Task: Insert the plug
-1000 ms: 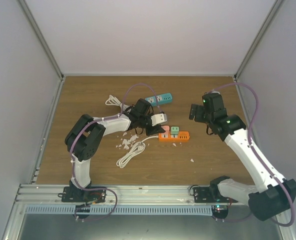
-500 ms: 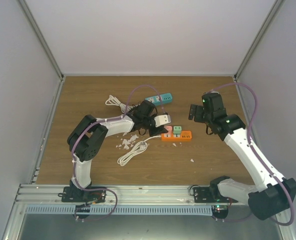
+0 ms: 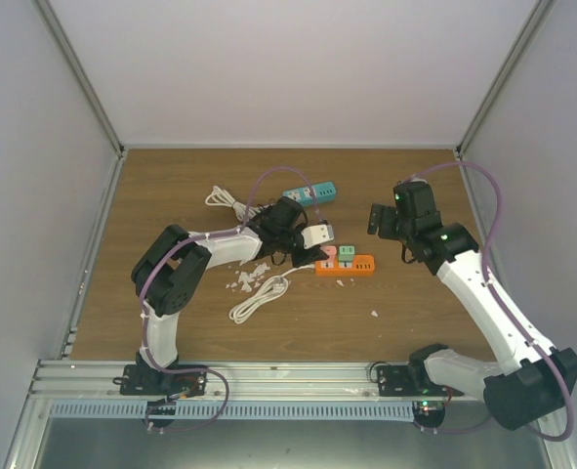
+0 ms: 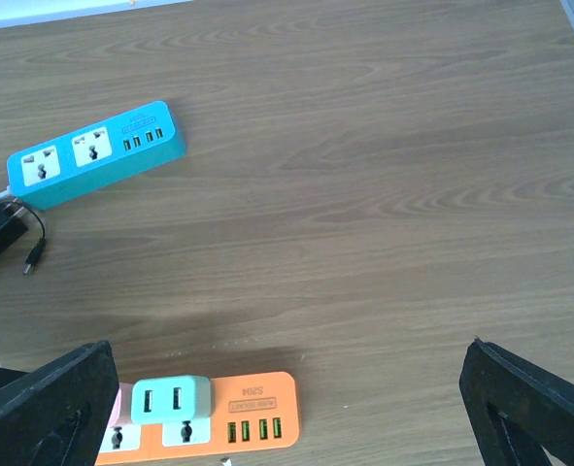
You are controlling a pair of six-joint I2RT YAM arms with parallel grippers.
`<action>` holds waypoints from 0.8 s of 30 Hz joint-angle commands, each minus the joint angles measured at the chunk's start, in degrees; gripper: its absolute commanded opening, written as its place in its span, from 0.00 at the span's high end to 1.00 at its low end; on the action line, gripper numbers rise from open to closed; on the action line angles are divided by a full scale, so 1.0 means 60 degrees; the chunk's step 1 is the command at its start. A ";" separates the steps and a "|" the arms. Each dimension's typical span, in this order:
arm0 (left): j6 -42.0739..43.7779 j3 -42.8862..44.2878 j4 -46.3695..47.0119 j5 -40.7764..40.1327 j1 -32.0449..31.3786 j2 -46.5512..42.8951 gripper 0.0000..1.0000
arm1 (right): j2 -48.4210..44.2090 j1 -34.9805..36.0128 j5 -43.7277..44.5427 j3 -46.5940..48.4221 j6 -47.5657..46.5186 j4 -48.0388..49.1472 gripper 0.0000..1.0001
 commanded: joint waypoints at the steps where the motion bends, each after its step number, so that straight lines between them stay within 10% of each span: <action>1: -0.0096 -0.0492 -0.0678 -0.0779 -0.0200 0.0531 1.00 | -0.0157 -0.0125 0.0327 -0.0053 0.0085 0.0115 0.00; 24: -0.2055 0.2511 -0.1210 -0.2470 -0.0751 0.2431 0.98 | -0.0556 -0.0234 0.0519 -0.0096 0.0194 0.0089 0.00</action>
